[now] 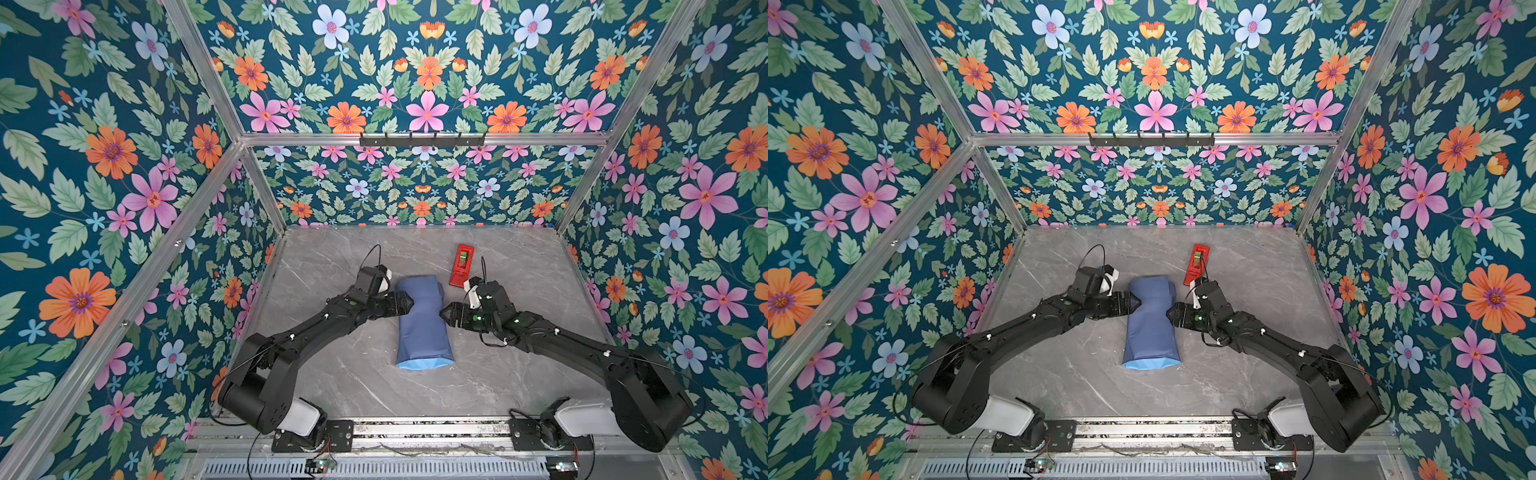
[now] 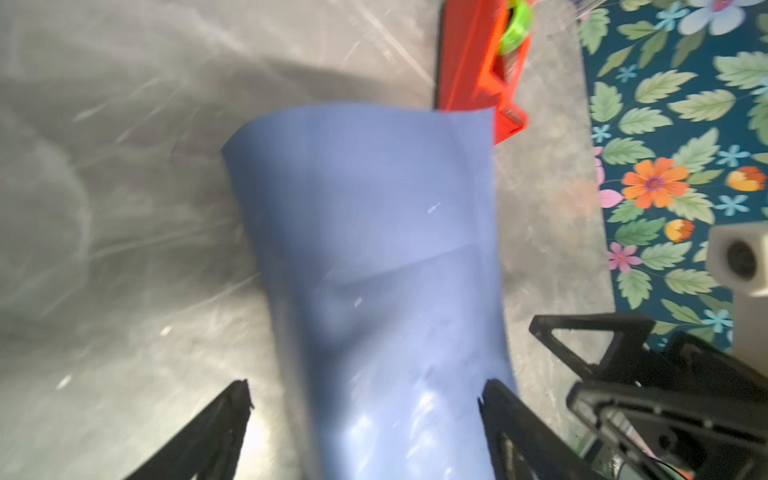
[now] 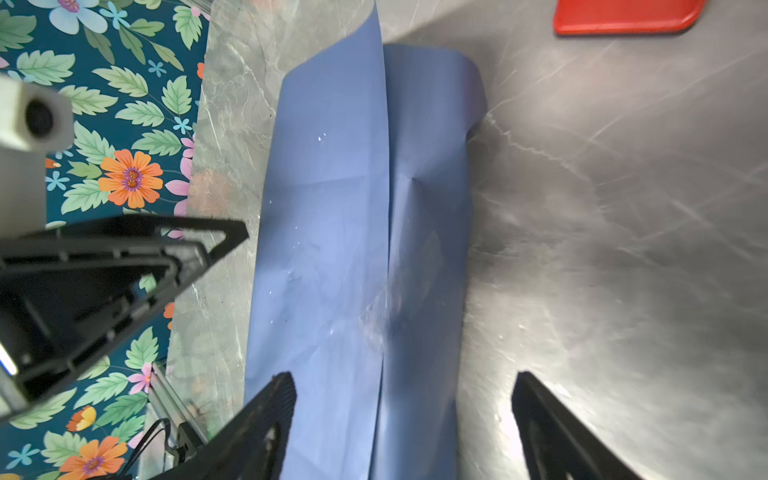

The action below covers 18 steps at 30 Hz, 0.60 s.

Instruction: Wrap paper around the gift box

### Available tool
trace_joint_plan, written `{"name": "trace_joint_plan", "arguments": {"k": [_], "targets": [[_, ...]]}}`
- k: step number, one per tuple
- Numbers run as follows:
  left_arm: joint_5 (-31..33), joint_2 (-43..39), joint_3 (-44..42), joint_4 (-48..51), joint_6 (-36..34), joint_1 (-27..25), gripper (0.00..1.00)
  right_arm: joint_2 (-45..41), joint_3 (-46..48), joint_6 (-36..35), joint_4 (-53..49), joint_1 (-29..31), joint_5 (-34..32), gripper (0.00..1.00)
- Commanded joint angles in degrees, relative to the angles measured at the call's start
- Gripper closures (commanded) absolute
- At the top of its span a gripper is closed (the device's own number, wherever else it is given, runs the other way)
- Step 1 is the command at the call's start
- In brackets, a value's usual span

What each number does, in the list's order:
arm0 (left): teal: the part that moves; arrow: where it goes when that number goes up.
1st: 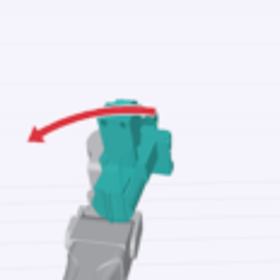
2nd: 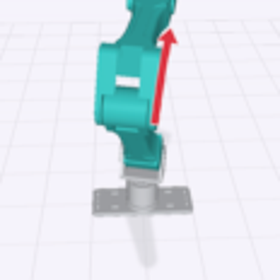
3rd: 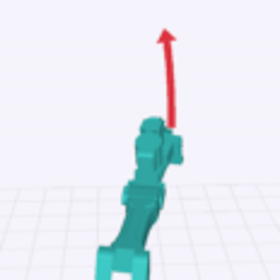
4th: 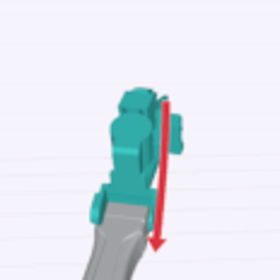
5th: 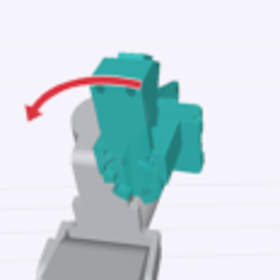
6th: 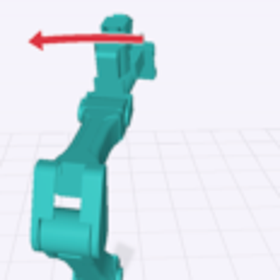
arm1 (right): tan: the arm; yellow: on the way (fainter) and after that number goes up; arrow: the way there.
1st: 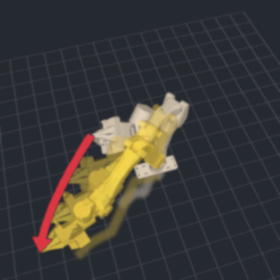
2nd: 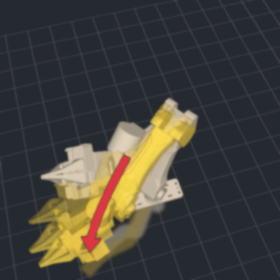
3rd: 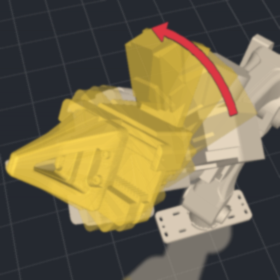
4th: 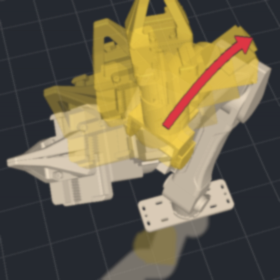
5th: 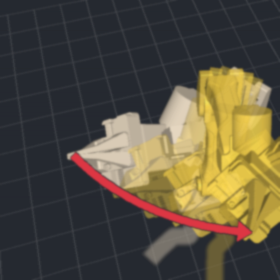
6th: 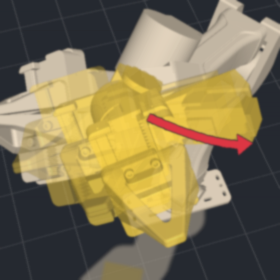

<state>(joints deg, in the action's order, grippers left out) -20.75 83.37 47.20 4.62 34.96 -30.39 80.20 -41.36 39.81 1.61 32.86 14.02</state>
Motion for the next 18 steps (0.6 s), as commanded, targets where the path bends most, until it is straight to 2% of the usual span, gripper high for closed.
{"name": "trace_joint_plan", "arguments": {"k": [1,3,8,13,15,18], "targets": [[-2.0,-0.3,-2.8,-3.0,4.5,-0.1,0.18,3.7,-1.9,2.5,3.5,0.1,1.3,0.2],[-4.8,0.4,-3.5,-5.3,6.3,-0.8,0.22,6.2,-3.1,2.6,5.4,0.1,2.8,0.23],[-6.4,4.4,-0.8,-7.5,7.3,-2.0,0.26,10.6,-6.9,2.8,6.9,0.1,3.7,0.3],[-2.2,10.3,5.6,-4.4,4.5,-1.5,0.24,14.3,-12.0,1.8,6.3,-0.6,2.4,0.35],[-0.8,12.4,8.6,-2.9,3.0,-0.9,0.22,18.1,-15.2,0.5,4.6,-1.9,2.6,0.35],[2.5,12.1,10.9,-0.4,0.9,-0.5,0.17,19.1,-18.3,-2.7,0.5,-3.7,1.9,0.31]]}}
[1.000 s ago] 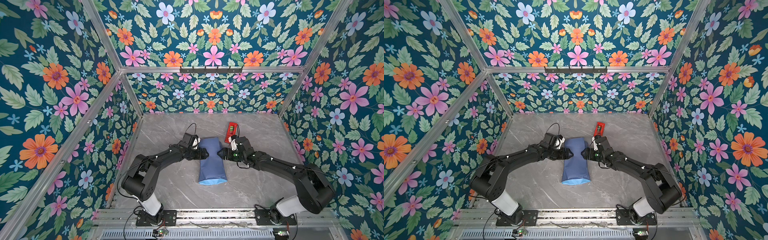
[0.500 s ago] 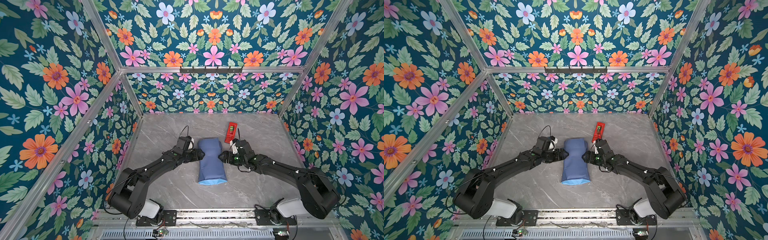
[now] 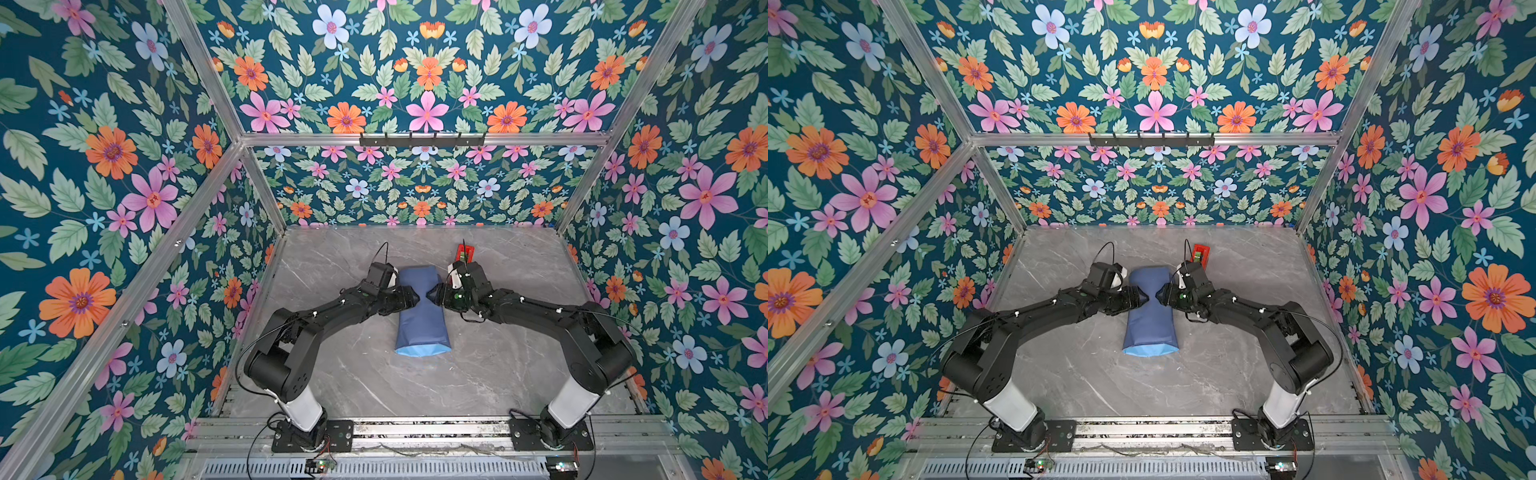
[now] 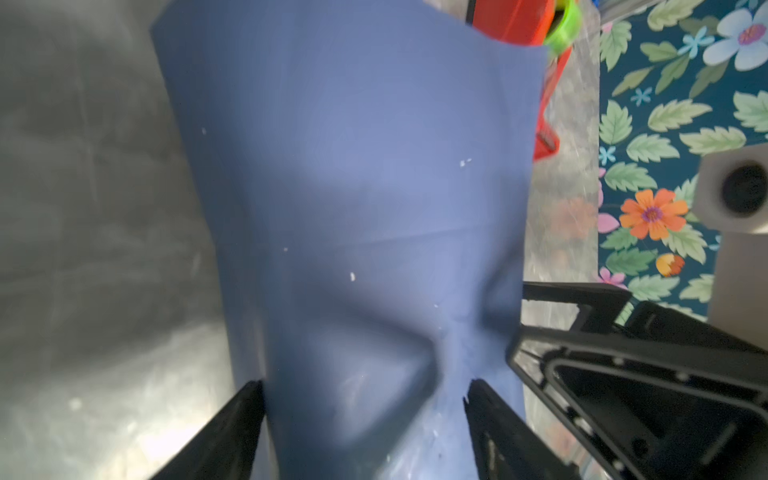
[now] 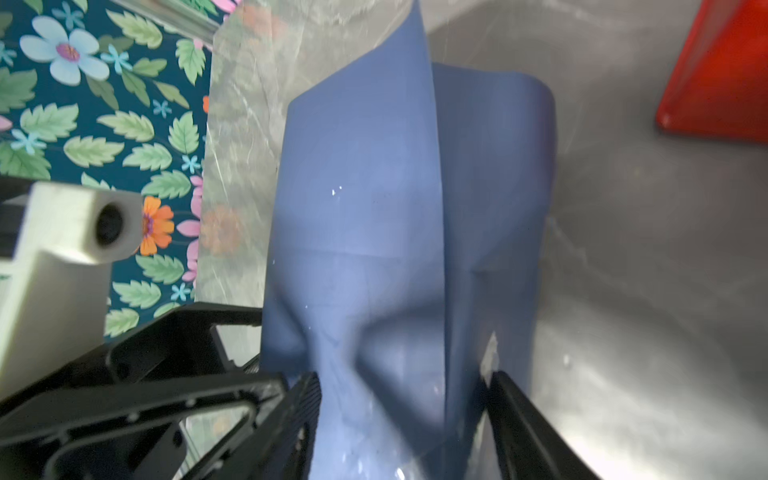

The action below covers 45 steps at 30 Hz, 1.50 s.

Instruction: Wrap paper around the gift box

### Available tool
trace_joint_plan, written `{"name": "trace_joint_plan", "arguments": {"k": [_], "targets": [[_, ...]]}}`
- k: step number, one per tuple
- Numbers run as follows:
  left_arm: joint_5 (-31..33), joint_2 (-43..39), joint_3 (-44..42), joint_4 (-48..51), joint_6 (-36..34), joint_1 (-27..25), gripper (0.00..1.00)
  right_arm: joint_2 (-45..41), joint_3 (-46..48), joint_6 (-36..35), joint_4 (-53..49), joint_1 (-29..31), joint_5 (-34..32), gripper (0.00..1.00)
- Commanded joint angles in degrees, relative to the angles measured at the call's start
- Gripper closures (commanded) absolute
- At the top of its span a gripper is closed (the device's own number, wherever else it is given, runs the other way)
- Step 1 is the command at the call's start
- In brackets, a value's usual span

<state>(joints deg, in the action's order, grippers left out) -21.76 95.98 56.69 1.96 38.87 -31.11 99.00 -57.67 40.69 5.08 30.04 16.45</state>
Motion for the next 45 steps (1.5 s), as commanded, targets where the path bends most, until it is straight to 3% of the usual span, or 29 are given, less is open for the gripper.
{"name": "trace_joint_plan", "arguments": {"k": [1,6,11,22,30,45], "targets": [[4.1,-1.5,0.9,2.3,-3.3,0.2,0.16,-0.2,-2.2,-4.8,-4.8,-1.1,-1.2,0.29],[2.9,-12.4,-9.5,-0.3,-5.1,0.1,0.12,-10.0,4.5,-9.5,-10.0,-0.6,-2.2,0.19],[-1.4,-19.6,-19.1,-4.1,-9.5,-0.3,0.14,-17.1,11.9,-7.9,-10.7,6.7,-4.4,0.16],[-0.6,-13.4,-21.3,-8.5,-14.1,-2.4,0.3,-11.0,15.4,-6.0,-4.7,9.1,-7.6,0.34],[0.4,-11.2,-22.1,-11.4,-15.6,-2.6,0.3,-8.7,15.0,-7.7,-3.6,8.9,-10.5,0.4],[14.5,-8.9,-22.3,-9.7,-16.3,-6.2,0.36,-7.8,15.0,-6.9,-2.1,9.0,-11.1,0.44]]}}
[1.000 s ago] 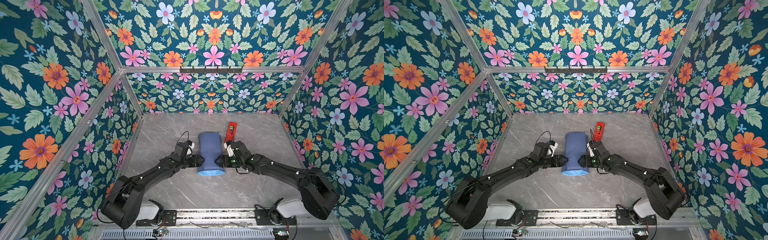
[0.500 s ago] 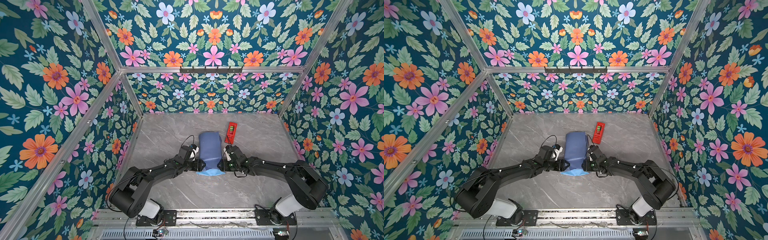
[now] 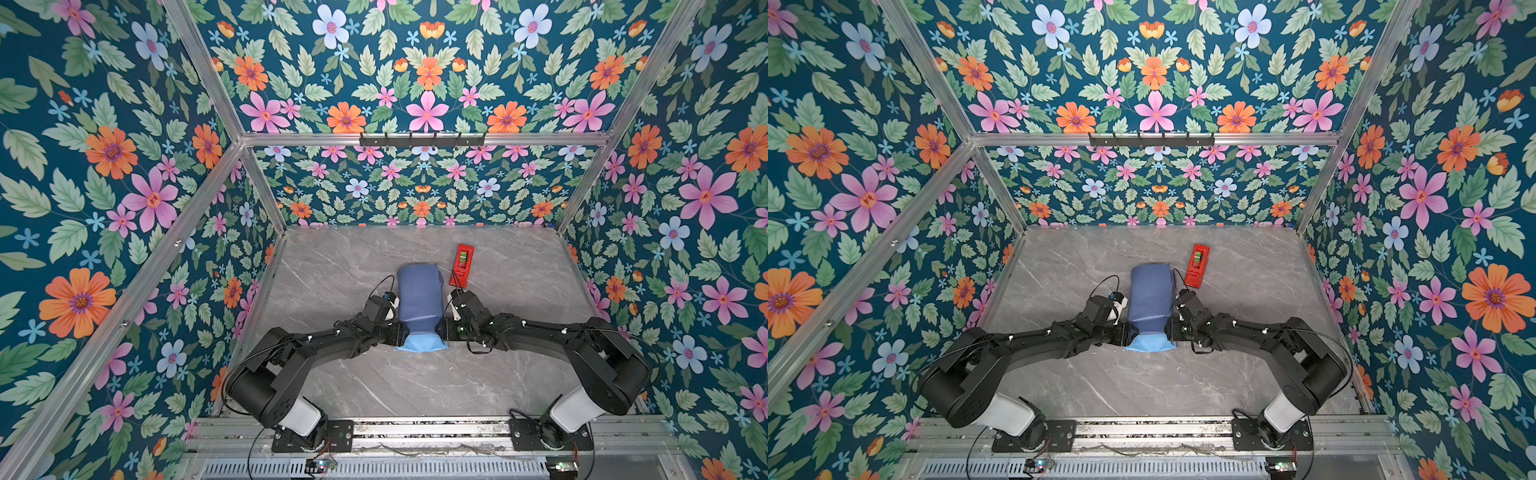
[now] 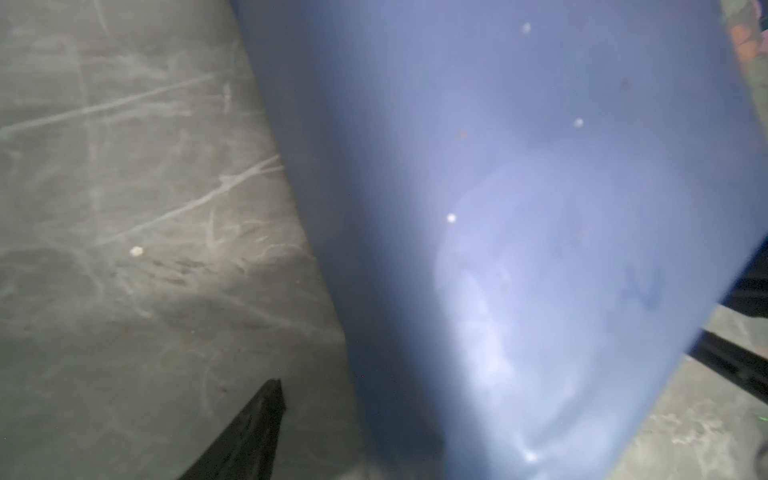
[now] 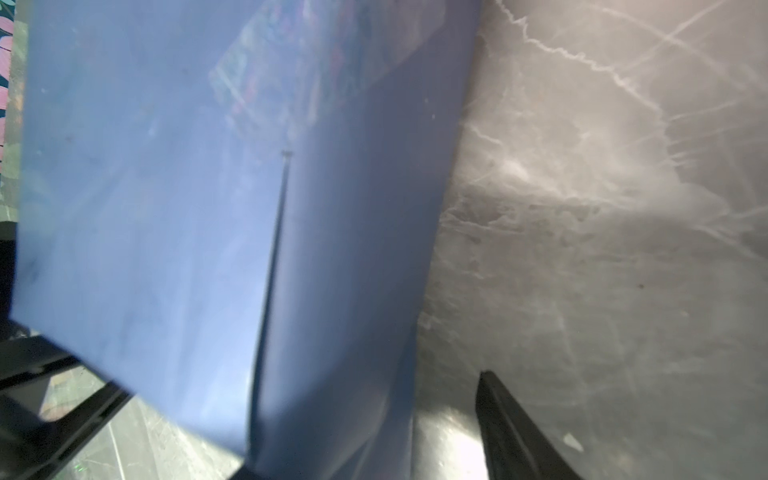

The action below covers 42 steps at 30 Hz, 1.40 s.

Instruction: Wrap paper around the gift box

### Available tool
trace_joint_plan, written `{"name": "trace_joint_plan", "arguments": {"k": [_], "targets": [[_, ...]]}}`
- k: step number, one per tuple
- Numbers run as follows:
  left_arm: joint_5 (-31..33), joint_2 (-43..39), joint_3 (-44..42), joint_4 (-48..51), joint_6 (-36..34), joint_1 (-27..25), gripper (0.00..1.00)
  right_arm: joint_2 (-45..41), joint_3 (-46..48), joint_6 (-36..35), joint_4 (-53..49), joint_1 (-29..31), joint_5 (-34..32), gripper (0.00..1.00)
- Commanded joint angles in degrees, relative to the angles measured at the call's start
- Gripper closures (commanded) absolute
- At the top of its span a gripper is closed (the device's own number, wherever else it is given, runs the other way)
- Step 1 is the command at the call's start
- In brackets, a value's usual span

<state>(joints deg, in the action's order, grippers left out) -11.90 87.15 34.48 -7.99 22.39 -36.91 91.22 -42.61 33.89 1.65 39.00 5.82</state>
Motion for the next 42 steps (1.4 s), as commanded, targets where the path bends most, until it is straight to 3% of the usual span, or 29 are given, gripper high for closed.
{"name": "trace_joint_plan", "arguments": {"k": [1,20,26,31,35,42], "targets": [[5.0,-0.4,-0.3,-0.1,0.4,-0.7,0.37,0.0,0.0,0.1,1.5,0.1,-0.5,0.44],[11.5,2.9,-1.2,-5.2,9.3,-6.8,0.72,2.2,-0.8,-0.4,2.3,1.4,-9.9,0.7],[10.6,3.7,-1.6,-7.0,11.0,-7.1,0.73,2.5,-1.6,-1.9,1.7,1.3,-12.2,0.75],[9.9,3.0,-1.5,-6.0,11.2,-7.2,0.64,2.1,-1.3,-2.4,1.4,1.4,-11.9,0.74],[10.0,2.9,-0.8,-4.4,10.9,-7.4,0.64,1.5,-0.6,-1.9,1.4,1.3,-11.2,0.7],[11.0,4.0,-0.2,-3.9,11.1,-7.6,0.77,0.5,1.1,-0.1,1.9,1.4,-9.8,0.7]]}}
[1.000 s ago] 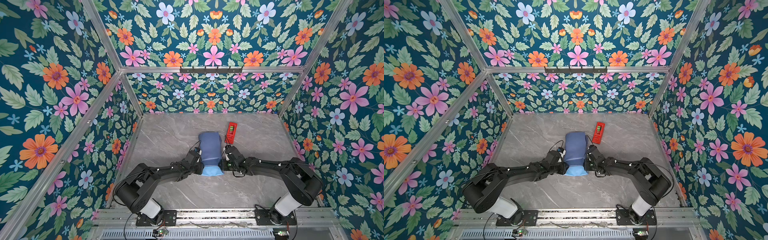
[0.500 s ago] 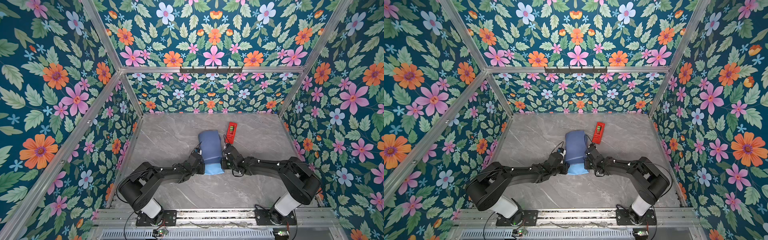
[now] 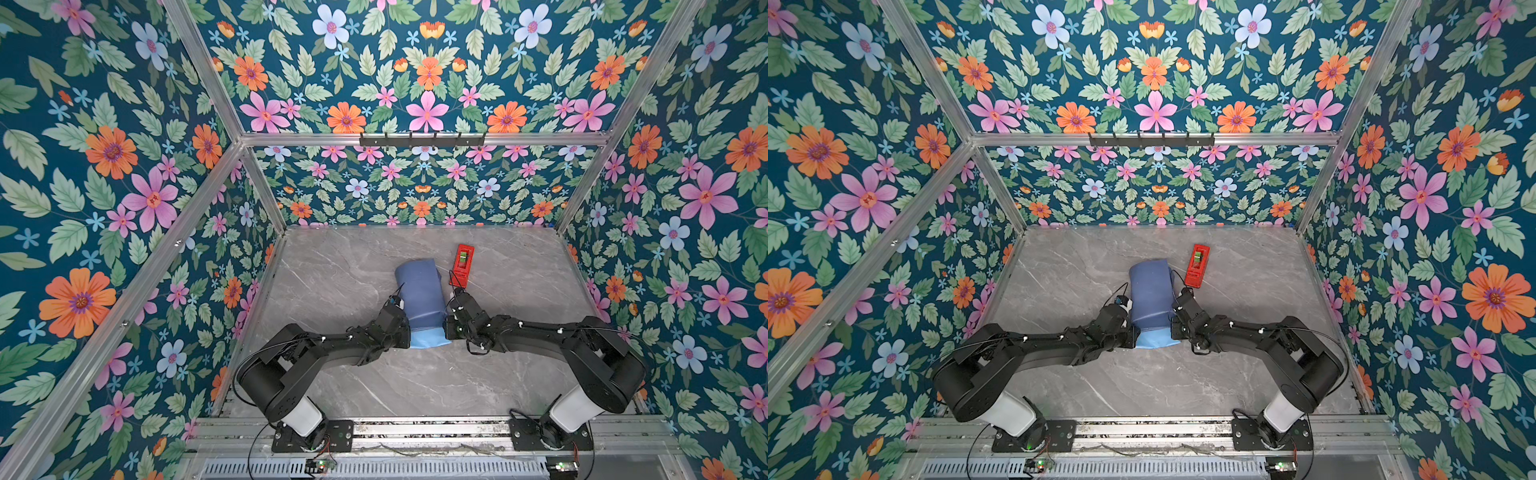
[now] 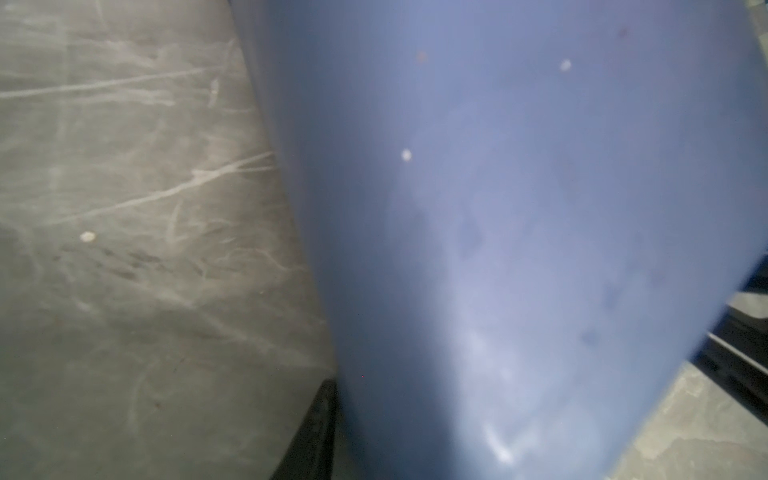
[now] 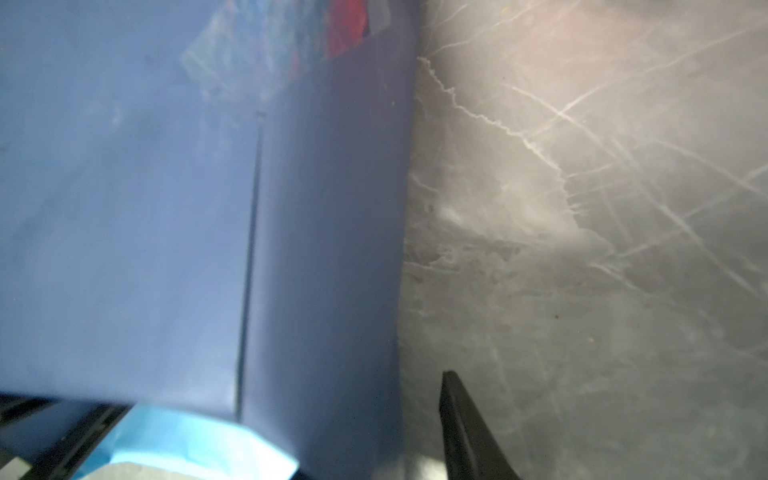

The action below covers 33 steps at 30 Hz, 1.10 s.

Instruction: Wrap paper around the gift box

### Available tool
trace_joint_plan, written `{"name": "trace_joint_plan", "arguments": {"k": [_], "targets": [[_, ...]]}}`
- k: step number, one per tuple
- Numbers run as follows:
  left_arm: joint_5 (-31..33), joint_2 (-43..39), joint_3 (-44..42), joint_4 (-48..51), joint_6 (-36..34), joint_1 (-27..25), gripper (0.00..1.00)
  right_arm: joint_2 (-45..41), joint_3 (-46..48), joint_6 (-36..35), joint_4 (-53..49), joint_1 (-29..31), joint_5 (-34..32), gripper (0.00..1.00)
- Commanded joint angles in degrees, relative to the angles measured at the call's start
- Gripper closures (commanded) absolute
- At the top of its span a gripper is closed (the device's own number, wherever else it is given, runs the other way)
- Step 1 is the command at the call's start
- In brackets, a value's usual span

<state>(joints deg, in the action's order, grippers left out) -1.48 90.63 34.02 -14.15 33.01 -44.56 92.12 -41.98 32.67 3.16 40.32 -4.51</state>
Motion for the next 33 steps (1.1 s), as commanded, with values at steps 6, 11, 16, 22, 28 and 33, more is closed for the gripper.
{"name": "trace_joint_plan", "arguments": {"k": [6,11,16,22,28,33], "targets": [[0.3,1.3,1.3,2.0,0.6,-0.1,0.84,0.2,-0.4,1.1,0.5,0.1,0.0,0.78],[0.3,0.4,1.0,2.6,1.1,-0.3,0.75,-0.2,-0.6,1.0,-0.1,0.0,0.0,0.78],[-0.6,-2.9,-1.4,3.2,2.8,-0.8,0.57,-2.5,1.9,2.0,-0.5,0.1,1.5,0.68],[-1.5,-5.6,-3.5,3.2,4.4,-1.5,0.59,-4.7,4.5,3.9,0.5,0.1,3.1,0.64],[-0.5,-2.2,-1.1,3.3,3.6,-1.5,0.75,-2.7,3.4,3.8,1.2,0.1,2.6,0.77],[0.0,-0.4,0.2,3.3,3.3,-1.5,0.86,-1.4,2.0,3.2,0.9,0.1,1.6,0.84]]}}
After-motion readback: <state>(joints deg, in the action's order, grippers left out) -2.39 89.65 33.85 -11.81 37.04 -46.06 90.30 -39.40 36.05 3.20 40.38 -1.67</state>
